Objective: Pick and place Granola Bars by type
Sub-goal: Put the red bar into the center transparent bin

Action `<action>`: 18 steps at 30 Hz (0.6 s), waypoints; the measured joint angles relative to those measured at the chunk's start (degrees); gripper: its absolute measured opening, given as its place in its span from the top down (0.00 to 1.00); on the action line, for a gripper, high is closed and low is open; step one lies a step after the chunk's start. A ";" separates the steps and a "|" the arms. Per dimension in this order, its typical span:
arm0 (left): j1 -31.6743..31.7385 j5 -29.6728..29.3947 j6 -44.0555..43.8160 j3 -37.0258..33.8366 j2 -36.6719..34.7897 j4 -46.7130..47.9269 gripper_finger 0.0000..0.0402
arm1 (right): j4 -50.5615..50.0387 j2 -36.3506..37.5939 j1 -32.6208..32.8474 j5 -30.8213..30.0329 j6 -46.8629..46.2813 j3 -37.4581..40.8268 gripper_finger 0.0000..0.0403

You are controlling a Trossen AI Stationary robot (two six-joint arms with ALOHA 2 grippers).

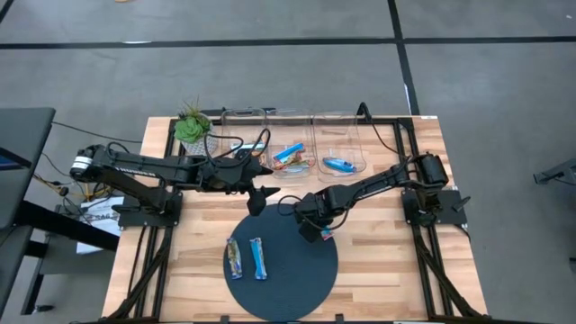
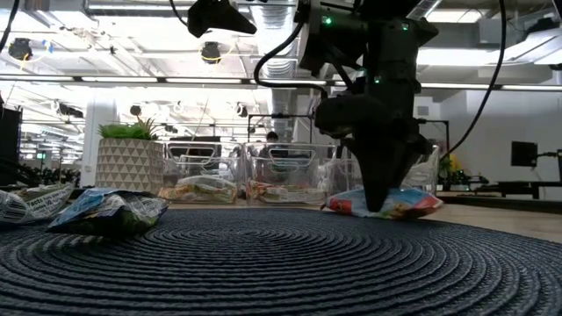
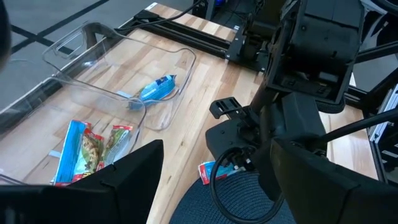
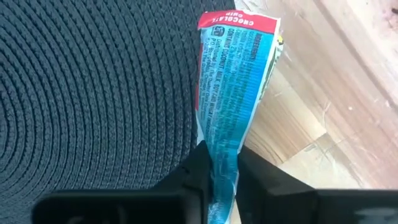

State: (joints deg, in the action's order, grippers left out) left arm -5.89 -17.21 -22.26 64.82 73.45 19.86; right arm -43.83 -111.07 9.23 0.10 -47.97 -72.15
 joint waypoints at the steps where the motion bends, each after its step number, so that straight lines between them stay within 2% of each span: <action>1: 0.00 0.00 0.00 0.00 0.00 0.00 0.28 | 0.00 0.01 0.00 -0.02 -0.02 -0.01 0.90; 10: 0.00 -0.07 0.01 0.02 0.00 0.03 0.28 | -1.16 1.39 0.00 -0.59 -1.56 0.01 0.97; 18: 0.00 0.00 0.01 0.02 -0.02 0.31 0.28 | -2.75 8.73 -0.02 -7.16 -5.09 0.01 0.95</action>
State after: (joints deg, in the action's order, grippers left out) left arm -5.89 -17.21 -22.25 64.84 73.43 20.16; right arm -46.58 -102.35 9.21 -7.06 -53.05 -72.14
